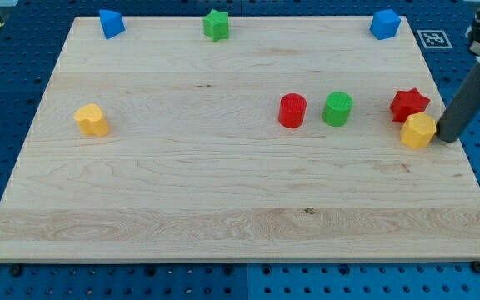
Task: Move the red star to the bottom left
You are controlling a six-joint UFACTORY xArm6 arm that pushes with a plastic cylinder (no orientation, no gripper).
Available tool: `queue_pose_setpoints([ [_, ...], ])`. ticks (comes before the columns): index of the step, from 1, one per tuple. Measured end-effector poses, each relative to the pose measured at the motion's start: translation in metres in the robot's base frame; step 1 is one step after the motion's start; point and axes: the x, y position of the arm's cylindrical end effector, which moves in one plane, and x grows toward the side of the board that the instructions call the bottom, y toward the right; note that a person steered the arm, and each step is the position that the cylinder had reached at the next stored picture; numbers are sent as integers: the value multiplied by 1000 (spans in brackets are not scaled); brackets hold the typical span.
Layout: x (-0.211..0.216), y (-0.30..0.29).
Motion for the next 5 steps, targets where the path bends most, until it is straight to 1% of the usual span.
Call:
queue_pose_setpoints([
  [1,3,10],
  [2,-19,9],
  [3,-32,-13],
  [5,-33,-21],
])
